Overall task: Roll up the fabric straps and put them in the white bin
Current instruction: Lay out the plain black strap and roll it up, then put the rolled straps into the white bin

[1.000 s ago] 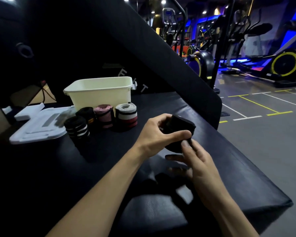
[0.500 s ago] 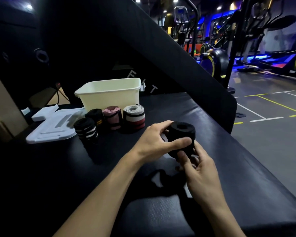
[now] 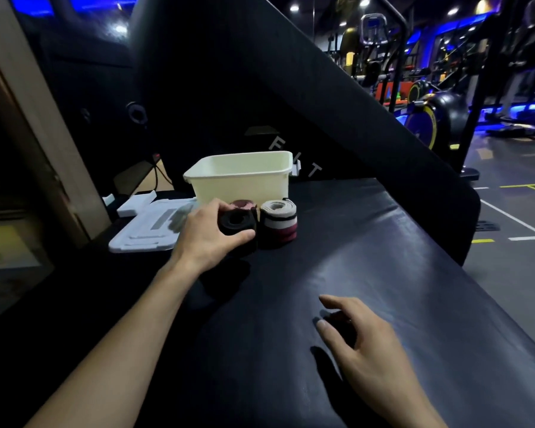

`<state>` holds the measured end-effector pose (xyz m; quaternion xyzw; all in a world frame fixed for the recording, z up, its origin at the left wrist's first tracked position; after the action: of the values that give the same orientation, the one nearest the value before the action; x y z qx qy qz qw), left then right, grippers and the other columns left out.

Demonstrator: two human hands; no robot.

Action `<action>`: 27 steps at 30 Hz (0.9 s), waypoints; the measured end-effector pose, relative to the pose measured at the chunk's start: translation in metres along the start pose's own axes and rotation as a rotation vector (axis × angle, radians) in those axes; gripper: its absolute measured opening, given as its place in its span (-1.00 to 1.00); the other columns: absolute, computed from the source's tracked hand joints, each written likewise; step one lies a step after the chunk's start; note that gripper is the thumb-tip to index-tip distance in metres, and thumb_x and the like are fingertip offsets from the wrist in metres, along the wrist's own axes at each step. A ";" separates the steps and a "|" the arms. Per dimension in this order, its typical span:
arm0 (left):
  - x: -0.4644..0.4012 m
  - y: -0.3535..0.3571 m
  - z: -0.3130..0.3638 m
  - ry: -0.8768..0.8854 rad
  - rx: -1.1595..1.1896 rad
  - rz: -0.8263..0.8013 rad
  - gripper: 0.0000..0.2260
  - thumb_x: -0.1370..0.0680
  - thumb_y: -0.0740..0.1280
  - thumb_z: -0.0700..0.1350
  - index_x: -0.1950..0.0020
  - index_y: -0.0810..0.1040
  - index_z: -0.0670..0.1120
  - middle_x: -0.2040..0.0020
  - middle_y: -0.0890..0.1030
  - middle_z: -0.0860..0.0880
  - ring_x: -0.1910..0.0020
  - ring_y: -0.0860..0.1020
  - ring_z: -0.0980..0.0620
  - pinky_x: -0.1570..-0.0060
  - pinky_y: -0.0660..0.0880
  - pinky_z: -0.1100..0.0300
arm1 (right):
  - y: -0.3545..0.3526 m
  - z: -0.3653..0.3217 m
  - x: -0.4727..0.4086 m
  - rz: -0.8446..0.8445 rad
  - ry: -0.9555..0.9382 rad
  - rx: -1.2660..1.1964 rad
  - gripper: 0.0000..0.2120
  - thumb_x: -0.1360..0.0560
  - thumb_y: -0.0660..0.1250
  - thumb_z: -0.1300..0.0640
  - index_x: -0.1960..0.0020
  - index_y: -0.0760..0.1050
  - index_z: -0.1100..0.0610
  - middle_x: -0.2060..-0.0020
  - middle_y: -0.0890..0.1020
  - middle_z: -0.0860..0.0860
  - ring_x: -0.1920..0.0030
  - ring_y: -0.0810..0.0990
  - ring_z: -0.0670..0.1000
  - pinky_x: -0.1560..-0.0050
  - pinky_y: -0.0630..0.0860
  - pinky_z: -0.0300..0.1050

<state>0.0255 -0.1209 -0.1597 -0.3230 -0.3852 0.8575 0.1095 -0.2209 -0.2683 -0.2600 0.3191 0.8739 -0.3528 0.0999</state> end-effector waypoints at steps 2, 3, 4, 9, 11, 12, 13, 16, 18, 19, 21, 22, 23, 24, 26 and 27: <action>-0.005 0.002 -0.006 0.023 -0.151 0.022 -0.50 -0.37 0.53 0.30 -0.18 0.59 0.05 -0.14 0.55 0.07 -0.25 0.49 -0.05 -0.26 0.43 -0.04 | 0.002 0.001 0.000 -0.016 -0.023 0.037 -0.75 -0.51 0.49 0.05 -0.17 0.61 -0.10 -0.02 0.63 -0.30 -0.08 0.58 -0.30 -0.07 0.39 -0.49; -0.008 0.004 -0.009 0.016 -0.208 0.025 -0.49 -0.39 0.49 0.34 -0.19 0.60 0.06 -0.17 0.54 0.06 -0.29 0.45 -0.07 -0.31 0.37 -0.07 | 0.003 0.002 0.000 -0.021 -0.029 0.053 -0.77 -0.51 0.49 0.04 -0.15 0.61 -0.11 0.00 0.62 -0.31 -0.07 0.59 -0.28 -0.07 0.40 -0.47; -0.011 0.006 -0.013 -0.009 -0.238 0.023 -0.47 -0.40 0.45 0.37 -0.21 0.60 0.06 -0.20 0.53 0.05 -0.32 0.41 -0.08 -0.34 0.32 -0.07 | 0.004 0.003 0.000 -0.028 -0.033 0.065 -0.79 -0.51 0.48 0.04 -0.13 0.61 -0.12 0.01 0.62 -0.31 -0.06 0.58 -0.27 -0.07 0.40 -0.45; -0.009 0.024 -0.029 -0.007 -0.274 -0.027 -0.44 -0.43 0.39 0.42 -0.30 0.57 0.12 -0.30 0.47 0.09 -0.33 0.30 -0.07 -0.34 0.24 -0.05 | 0.007 0.004 -0.001 -0.041 -0.024 0.143 -0.83 -0.53 0.46 0.02 -0.11 0.60 -0.10 0.02 0.61 -0.28 -0.05 0.56 -0.19 -0.07 0.41 -0.36; -0.003 0.028 -0.035 -0.009 -0.264 -0.028 -0.42 -0.45 0.37 0.42 -0.36 0.55 0.15 -0.34 0.42 0.10 -0.34 0.27 -0.05 -0.31 0.20 -0.02 | 0.010 0.002 -0.001 -0.044 -0.027 0.192 -0.84 -0.53 0.41 -0.03 -0.11 0.60 -0.10 0.01 0.60 -0.27 -0.04 0.56 -0.13 -0.07 0.47 -0.19; -0.001 0.028 -0.038 -0.015 -0.262 -0.026 -0.41 -0.46 0.35 0.42 -0.39 0.53 0.16 -0.35 0.41 0.11 -0.34 0.25 -0.05 -0.32 0.19 -0.02 | 0.011 -0.001 -0.003 -0.042 -0.028 0.223 -0.82 -0.52 0.38 -0.07 -0.11 0.60 -0.10 0.02 0.61 -0.26 -0.02 0.56 -0.10 -0.05 0.49 -0.14; -0.001 0.028 -0.040 -0.011 -0.276 -0.038 -0.40 -0.46 0.34 0.43 -0.42 0.51 0.17 -0.37 0.39 0.10 -0.36 0.24 -0.05 -0.33 0.18 -0.03 | 0.013 -0.007 -0.006 -0.046 -0.027 0.249 -0.78 -0.50 0.34 -0.10 -0.11 0.60 -0.10 0.02 0.61 -0.26 -0.02 0.56 -0.09 -0.05 0.50 -0.11; -0.010 0.022 -0.042 0.039 -0.317 -0.127 -0.41 -0.50 0.29 0.43 -0.46 0.47 0.18 -0.45 0.33 0.09 -0.42 0.21 -0.07 -0.40 0.16 -0.08 | 0.030 -0.030 -0.027 -0.130 -0.052 0.262 -0.68 -0.48 0.29 -0.12 -0.19 0.58 -0.07 -0.08 0.60 -0.20 -0.10 0.58 -0.05 -0.15 0.52 -0.05; -0.027 0.006 -0.048 0.041 -0.253 -0.106 -0.55 -0.57 0.28 0.33 -0.40 0.52 0.18 -0.41 0.39 0.07 -0.41 0.27 -0.08 -0.40 0.18 -0.11 | 0.048 -0.044 -0.051 -0.193 -0.122 0.298 -0.65 -0.51 0.26 -0.11 -0.26 0.53 -0.07 -0.18 0.56 -0.16 -0.18 0.54 -0.02 -0.21 0.49 -0.01; -0.039 -0.003 -0.052 0.046 -0.230 -0.075 -0.64 -0.61 0.28 0.24 -0.35 0.56 0.16 -0.38 0.43 0.07 -0.39 0.31 -0.08 -0.37 0.20 -0.09 | 0.058 -0.049 -0.062 -0.217 -0.153 0.346 -0.64 -0.54 0.25 -0.09 -0.31 0.50 -0.08 -0.22 0.53 -0.15 -0.21 0.51 0.00 -0.22 0.46 0.00; -0.063 -0.020 -0.061 0.058 -0.239 -0.024 -0.76 -0.64 0.30 0.06 -0.29 0.60 0.13 -0.34 0.50 0.07 -0.35 0.36 -0.07 -0.31 0.20 -0.03 | 0.078 -0.051 -0.080 -0.260 -0.172 0.441 -0.65 -0.60 0.22 -0.08 -0.37 0.43 -0.09 -0.27 0.47 -0.14 -0.26 0.45 0.03 -0.19 0.42 -0.01; -0.076 -0.026 -0.065 0.064 -0.258 -0.017 -0.77 -0.64 0.31 0.00 -0.29 0.60 0.13 -0.34 0.52 0.08 -0.34 0.37 -0.05 -0.29 0.18 0.01 | 0.086 -0.049 -0.086 -0.266 -0.180 0.471 -0.67 -0.61 0.20 -0.09 -0.36 0.42 -0.10 -0.25 0.47 -0.14 -0.25 0.45 0.03 -0.16 0.40 -0.02; -0.089 -0.028 -0.070 0.069 -0.280 -0.021 -0.74 -0.64 0.33 -0.04 -0.32 0.58 0.13 -0.35 0.52 0.09 -0.35 0.37 -0.03 -0.28 0.17 0.04 | 0.095 -0.046 -0.088 -0.259 -0.194 0.491 -0.71 -0.61 0.18 -0.12 -0.29 0.44 -0.12 -0.21 0.48 -0.15 -0.22 0.46 0.02 -0.11 0.39 -0.03; -0.103 -0.028 -0.076 0.074 -0.303 -0.035 -0.70 -0.63 0.35 -0.07 -0.36 0.55 0.13 -0.38 0.52 0.10 -0.36 0.37 -0.03 -0.29 0.18 0.05 | 0.102 -0.043 -0.088 -0.242 -0.206 0.500 -0.76 -0.59 0.18 -0.14 -0.20 0.47 -0.14 -0.15 0.49 -0.18 -0.18 0.48 0.01 -0.07 0.37 -0.04; -0.127 -0.025 -0.090 0.068 -0.329 -0.060 -0.57 -0.60 0.40 -0.10 -0.44 0.48 0.18 -0.41 0.50 0.10 -0.37 0.37 -0.04 -0.32 0.21 0.06 | 0.113 -0.036 -0.086 -0.201 -0.212 0.484 -0.83 -0.53 0.19 -0.15 -0.06 0.49 -0.17 -0.07 0.49 -0.24 -0.11 0.48 -0.06 -0.03 0.32 -0.08; -0.138 -0.023 -0.096 0.064 -0.329 -0.067 -0.52 -0.59 0.42 -0.11 -0.47 0.45 0.21 -0.42 0.49 0.07 -0.37 0.37 -0.07 -0.34 0.23 0.06 | 0.115 -0.032 -0.086 -0.177 -0.217 0.472 -0.85 -0.52 0.21 -0.15 -0.03 0.48 -0.18 -0.05 0.49 -0.27 -0.09 0.47 -0.10 -0.03 0.30 -0.10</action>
<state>0.1910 -0.1089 -0.1253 -0.3508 -0.5272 0.7679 0.0962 -0.0797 -0.2257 -0.2661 0.2163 0.7763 -0.5860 0.0844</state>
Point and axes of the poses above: each hand's wrist, its own x-axis away from the middle knuckle, its own y-axis out of the palm, z = x × y, the point moved 4 cm from there along -x, towards the middle knuckle
